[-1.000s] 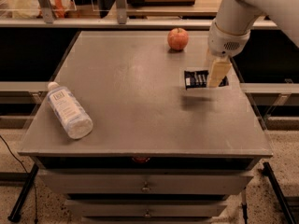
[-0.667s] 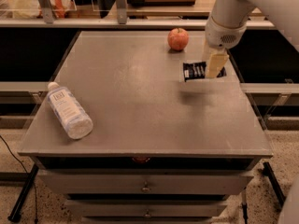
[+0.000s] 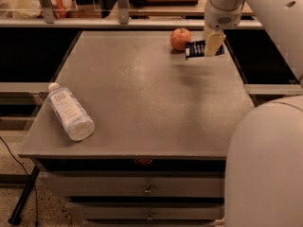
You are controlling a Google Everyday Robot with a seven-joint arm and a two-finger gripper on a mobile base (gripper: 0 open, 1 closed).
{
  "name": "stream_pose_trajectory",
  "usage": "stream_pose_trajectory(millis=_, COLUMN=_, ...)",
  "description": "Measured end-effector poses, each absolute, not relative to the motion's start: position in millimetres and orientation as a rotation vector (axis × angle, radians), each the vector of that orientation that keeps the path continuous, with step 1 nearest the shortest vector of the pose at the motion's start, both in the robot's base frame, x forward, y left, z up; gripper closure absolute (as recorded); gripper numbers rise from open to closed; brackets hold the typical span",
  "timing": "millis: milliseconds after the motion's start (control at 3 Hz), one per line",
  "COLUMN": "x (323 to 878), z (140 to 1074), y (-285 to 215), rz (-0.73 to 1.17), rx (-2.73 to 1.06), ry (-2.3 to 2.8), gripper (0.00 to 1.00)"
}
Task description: Move rxbar blueberry near apple
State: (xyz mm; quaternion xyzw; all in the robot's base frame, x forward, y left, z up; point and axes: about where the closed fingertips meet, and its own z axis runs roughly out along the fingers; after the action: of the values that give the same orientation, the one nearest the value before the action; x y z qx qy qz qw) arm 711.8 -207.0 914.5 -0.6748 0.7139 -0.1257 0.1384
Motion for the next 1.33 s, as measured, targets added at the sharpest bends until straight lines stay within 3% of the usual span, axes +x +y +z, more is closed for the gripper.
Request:
stream_pose_trajectory(millis=1000, x=768.6, z=915.7, y=-244.4, rz=-0.294, rx=-1.652, ry=2.099, gripper=1.0)
stream_pose_trajectory(millis=1333, x=771.0, z=907.1, y=-245.2, rz=-0.246, rx=-1.634, ry=2.111, gripper=0.82)
